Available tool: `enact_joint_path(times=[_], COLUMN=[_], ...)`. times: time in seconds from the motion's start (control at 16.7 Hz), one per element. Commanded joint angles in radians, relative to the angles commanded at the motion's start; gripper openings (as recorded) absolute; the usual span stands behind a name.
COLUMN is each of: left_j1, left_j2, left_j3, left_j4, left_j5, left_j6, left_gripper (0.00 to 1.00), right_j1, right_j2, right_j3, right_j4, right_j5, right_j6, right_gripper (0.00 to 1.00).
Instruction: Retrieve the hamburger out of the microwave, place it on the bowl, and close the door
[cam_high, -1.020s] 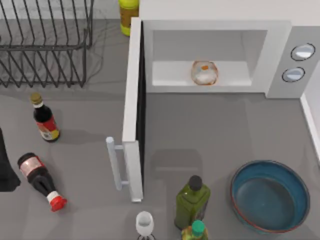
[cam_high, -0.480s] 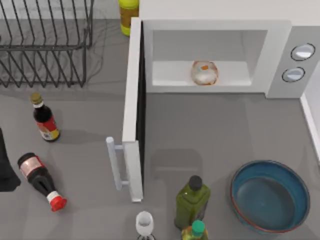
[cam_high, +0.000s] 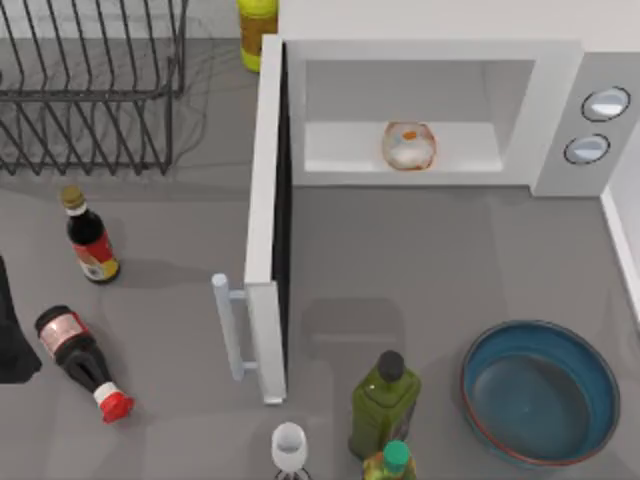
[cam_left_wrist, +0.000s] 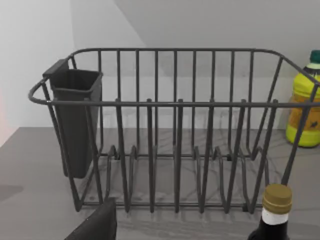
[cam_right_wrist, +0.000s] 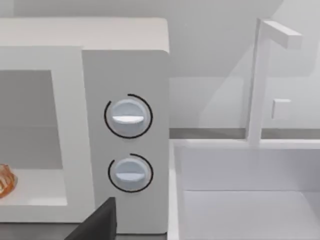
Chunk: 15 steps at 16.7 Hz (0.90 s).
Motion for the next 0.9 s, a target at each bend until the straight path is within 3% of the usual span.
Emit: enact_joint_path(times=[0.36, 0.9], left_j1=[0.000, 0.000], left_j2=[0.000, 0.000], left_j3=[0.000, 0.000], left_j4=[0.000, 0.000], left_j5=[0.000, 0.000], left_j6=[0.000, 0.000], left_gripper=[1.00, 1.00], right_j1=[0.070, 0.265], right_j2=[0.243, 0.980], right_j3=[0.123, 0.479], right_j4=[0.109, 0.412], right_j5=[0.034, 0.155], right_j6=[0.052, 0.181], right_gripper=[1.00, 1.00])
